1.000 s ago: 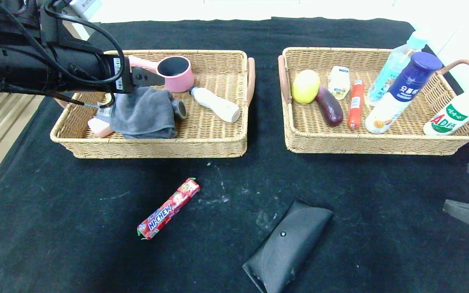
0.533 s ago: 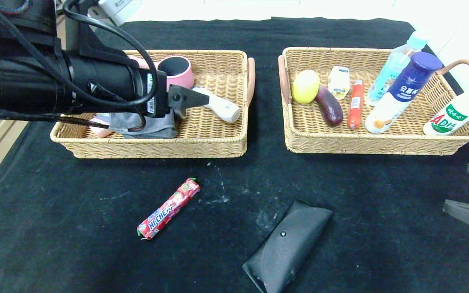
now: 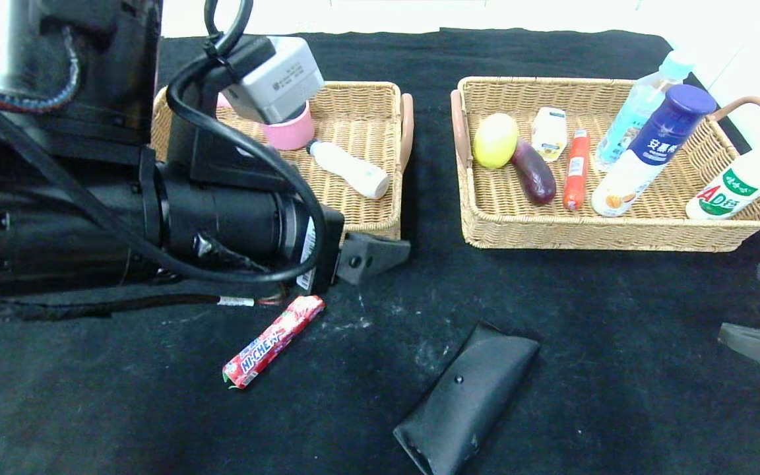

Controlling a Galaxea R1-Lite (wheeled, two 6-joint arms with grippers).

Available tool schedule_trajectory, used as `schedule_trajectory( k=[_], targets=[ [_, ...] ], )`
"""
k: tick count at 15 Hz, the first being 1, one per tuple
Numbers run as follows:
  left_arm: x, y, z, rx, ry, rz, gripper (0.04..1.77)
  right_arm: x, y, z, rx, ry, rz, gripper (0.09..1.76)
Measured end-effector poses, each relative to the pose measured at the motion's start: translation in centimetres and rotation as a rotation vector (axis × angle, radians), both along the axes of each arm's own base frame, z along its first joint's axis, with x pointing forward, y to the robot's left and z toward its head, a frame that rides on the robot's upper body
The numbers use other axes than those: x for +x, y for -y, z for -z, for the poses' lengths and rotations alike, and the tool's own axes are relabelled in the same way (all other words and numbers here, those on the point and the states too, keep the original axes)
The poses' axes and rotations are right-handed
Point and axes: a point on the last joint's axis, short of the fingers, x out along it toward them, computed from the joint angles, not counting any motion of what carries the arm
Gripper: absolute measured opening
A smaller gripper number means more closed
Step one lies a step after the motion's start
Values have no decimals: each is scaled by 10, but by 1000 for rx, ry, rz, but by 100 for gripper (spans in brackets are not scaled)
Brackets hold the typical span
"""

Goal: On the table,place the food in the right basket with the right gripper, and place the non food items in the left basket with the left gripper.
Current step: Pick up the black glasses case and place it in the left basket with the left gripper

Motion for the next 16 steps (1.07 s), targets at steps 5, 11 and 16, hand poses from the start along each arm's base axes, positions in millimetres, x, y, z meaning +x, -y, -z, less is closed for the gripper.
schedule_trajectory(
  k=[5,11,16],
  targets=[
    [-10,19,22,-25,39,48,171,0,0,0,1,0,2,171],
    [-26,43,56,14,32,100,171,3,0,1,-1,-9,1,171],
    [-33,66,84,43,28,129,172,4,0,2,-2,-13,3,171]
  ],
)
